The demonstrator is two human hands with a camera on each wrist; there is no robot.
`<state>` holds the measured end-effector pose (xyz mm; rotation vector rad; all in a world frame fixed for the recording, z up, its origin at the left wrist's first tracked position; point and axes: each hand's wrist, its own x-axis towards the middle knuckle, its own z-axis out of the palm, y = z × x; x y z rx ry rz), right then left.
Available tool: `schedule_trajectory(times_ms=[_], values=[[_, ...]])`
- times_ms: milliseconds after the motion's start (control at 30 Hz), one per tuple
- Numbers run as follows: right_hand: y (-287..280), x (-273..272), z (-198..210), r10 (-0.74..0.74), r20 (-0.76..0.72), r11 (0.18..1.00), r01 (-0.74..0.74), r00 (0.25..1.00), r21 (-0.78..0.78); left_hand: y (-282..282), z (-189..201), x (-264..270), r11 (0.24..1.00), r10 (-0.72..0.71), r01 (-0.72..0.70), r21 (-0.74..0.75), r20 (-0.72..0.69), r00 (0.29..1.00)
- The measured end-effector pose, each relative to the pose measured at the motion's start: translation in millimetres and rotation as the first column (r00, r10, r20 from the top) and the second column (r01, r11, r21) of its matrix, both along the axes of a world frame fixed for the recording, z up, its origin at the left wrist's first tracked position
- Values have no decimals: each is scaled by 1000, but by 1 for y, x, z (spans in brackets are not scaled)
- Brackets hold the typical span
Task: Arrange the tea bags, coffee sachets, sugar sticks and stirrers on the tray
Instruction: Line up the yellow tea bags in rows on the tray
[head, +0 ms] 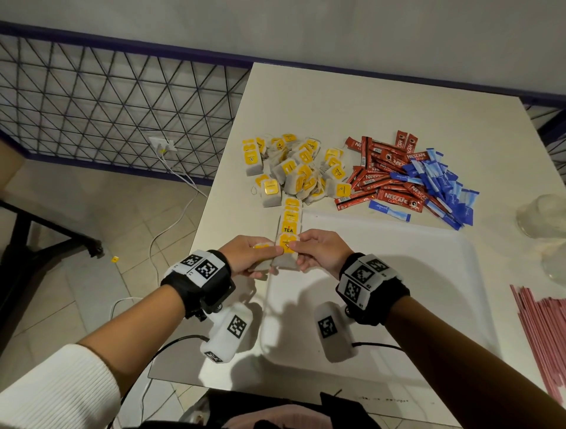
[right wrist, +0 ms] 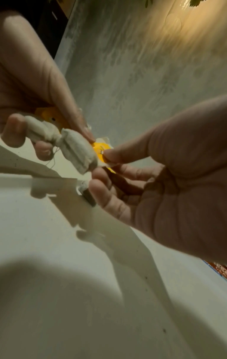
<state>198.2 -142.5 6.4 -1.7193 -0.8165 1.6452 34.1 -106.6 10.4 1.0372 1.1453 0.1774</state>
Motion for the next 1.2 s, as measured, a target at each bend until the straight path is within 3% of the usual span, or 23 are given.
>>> schedule_trajectory(times_ms=[200, 367, 500, 667, 833, 1000, 1200], values=[[-1, 3, -9, 32, 122, 999, -28, 992, -30, -1, -5, 4, 999, 2, -4, -39, -46, 999], [-8, 0, -3, -50, -58, 998, 52, 997, 45, 1, -6, 3, 986, 80, -75, -148, 34, 996], [-6, -1, -4, -67, -99, 995, 73, 993, 65, 4, -7, 0, 994, -67, 67, -85, 5, 998], [-1, -1, -13, -31, 54, 999, 31, 998, 15, 10, -15, 0, 968, -248, 250, 6, -100, 964], [5, -4, -21, -10, 225, 1000, 12, 974, -7, 20, -14, -4, 876, -427, 473, 92, -307, 851], [13, -3, -21, -14, 321, 1000, 10, 947, 16, 31, -13, -7, 870, -428, 481, 104, -321, 845], [21, 0, -19, -6, 322, 1000, 1, 947, 13, 43, -16, -2, 876, -281, 409, 254, -420, 863]])
